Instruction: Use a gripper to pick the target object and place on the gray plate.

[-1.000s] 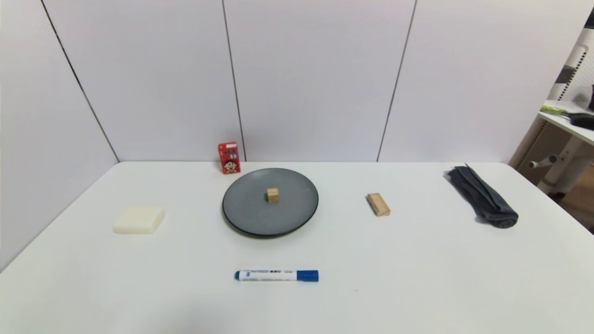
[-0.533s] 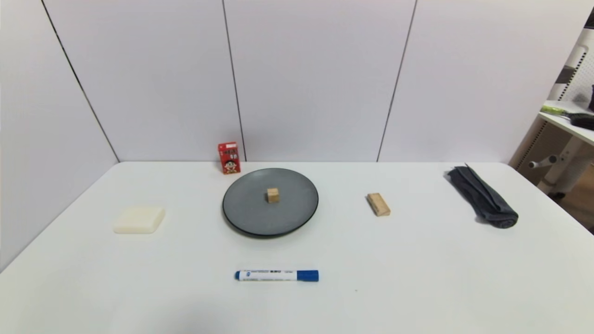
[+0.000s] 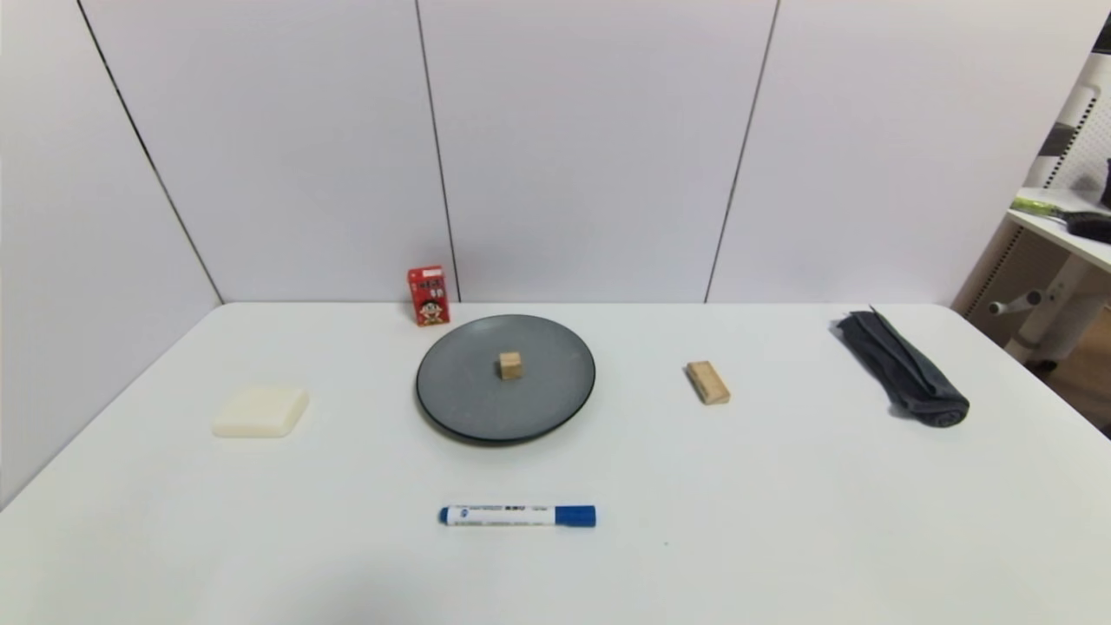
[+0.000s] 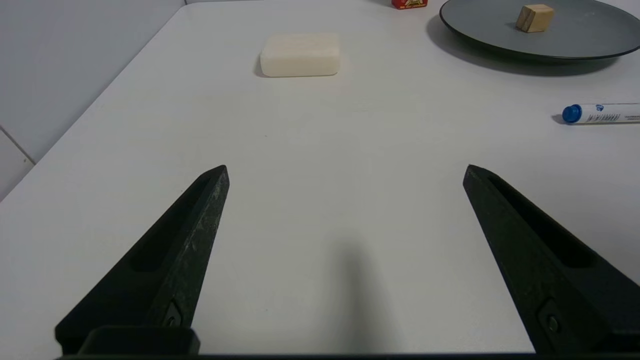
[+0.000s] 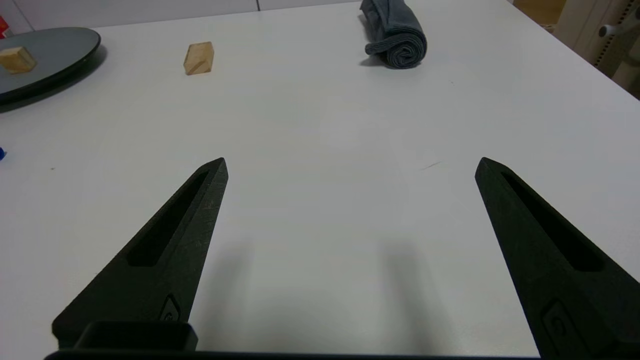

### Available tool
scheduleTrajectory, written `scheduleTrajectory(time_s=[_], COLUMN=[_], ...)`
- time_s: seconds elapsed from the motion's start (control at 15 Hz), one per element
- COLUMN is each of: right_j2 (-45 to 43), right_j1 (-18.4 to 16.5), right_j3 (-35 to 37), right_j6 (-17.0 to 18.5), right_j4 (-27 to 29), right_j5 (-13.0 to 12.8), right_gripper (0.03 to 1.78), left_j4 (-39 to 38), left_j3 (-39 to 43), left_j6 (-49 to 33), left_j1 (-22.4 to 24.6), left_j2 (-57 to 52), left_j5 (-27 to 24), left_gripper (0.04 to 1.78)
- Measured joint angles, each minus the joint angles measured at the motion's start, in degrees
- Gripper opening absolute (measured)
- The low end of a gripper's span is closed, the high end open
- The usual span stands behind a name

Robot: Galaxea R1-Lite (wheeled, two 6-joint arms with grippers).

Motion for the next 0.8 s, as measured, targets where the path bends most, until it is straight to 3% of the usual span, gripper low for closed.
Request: scheduleTrajectory(time_s=[0.8], right_j2=[0.0], right_j1=[0.0], right_j3=[-0.1], right_j6=[-0.1], right_j4=[0.1], right_j5=[0.0], right_gripper=[1.71], left_j4=[0.0], left_j3=[0.0], left_j6=[0.0], left_j1=[0.0], left_j2=[-0.1], left_j5=[0.0], left_gripper=[1.69])
